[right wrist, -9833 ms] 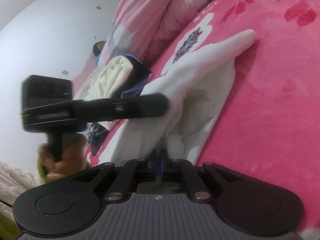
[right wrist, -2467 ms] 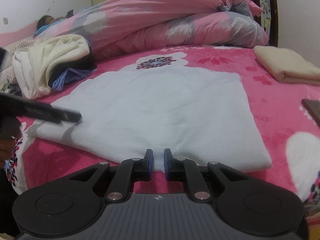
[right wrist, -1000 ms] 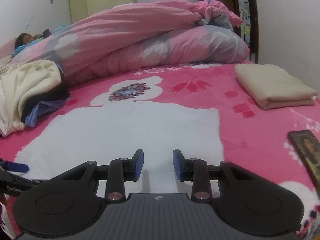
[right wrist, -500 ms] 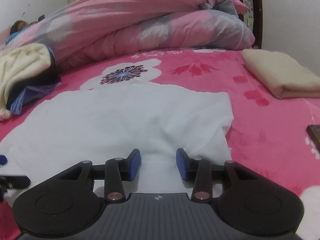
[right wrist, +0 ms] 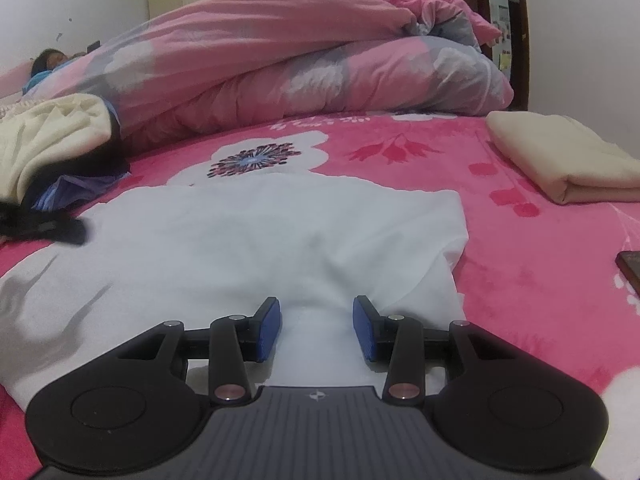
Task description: Fold clothes
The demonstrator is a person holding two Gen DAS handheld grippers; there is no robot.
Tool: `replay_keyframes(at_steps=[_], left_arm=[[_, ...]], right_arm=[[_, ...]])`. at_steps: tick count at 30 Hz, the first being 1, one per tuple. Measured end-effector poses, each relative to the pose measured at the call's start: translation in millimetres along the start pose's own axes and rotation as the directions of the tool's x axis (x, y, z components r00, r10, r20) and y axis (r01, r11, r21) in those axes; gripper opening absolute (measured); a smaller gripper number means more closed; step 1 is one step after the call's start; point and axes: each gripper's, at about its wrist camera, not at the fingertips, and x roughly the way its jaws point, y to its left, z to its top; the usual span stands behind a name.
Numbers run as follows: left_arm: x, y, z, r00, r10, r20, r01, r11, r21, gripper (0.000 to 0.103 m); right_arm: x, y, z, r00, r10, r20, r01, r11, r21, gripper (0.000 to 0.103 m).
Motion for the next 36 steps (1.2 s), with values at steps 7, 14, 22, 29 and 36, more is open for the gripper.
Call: replay_keyframes(at_steps=[7,14,22,29,36], left_arm=[[35,20,-7,0.997,0.019,-0.078,-0.023,0.998,-0.056,0.103],[-58,55,6,0.997,0.004,0.073,0.004,0.994,-0.113,0.103],[-209,121,3,0.967,0.171,0.188,-0.138,0.975,-0.176,0.103],[-231,147,-58,0.978,0.192,0.082,-0.154,0.929,-0.335,0.103],[-163,107,-116,0.994,-0.11,0.011,0.103,0.879,-0.466,0.103]], right_arm=[[0,-4,-3,1.0,0.018,0.023,-0.018,1.0,0.003,0.044],[0,-3,-4,0.999,0.026,0.026,-0.026,1.0,0.002,0.047],[-1,-3,-7,0.999,0.033,0.039,-0.033,0.999,0.003,0.048],[0,-2,-7,0.998,0.043,0.035,-0.042,0.999,-0.009,0.054],[2,4,-4,0.999,0.044,0.006,-0.044,0.998,-0.042,0.061]])
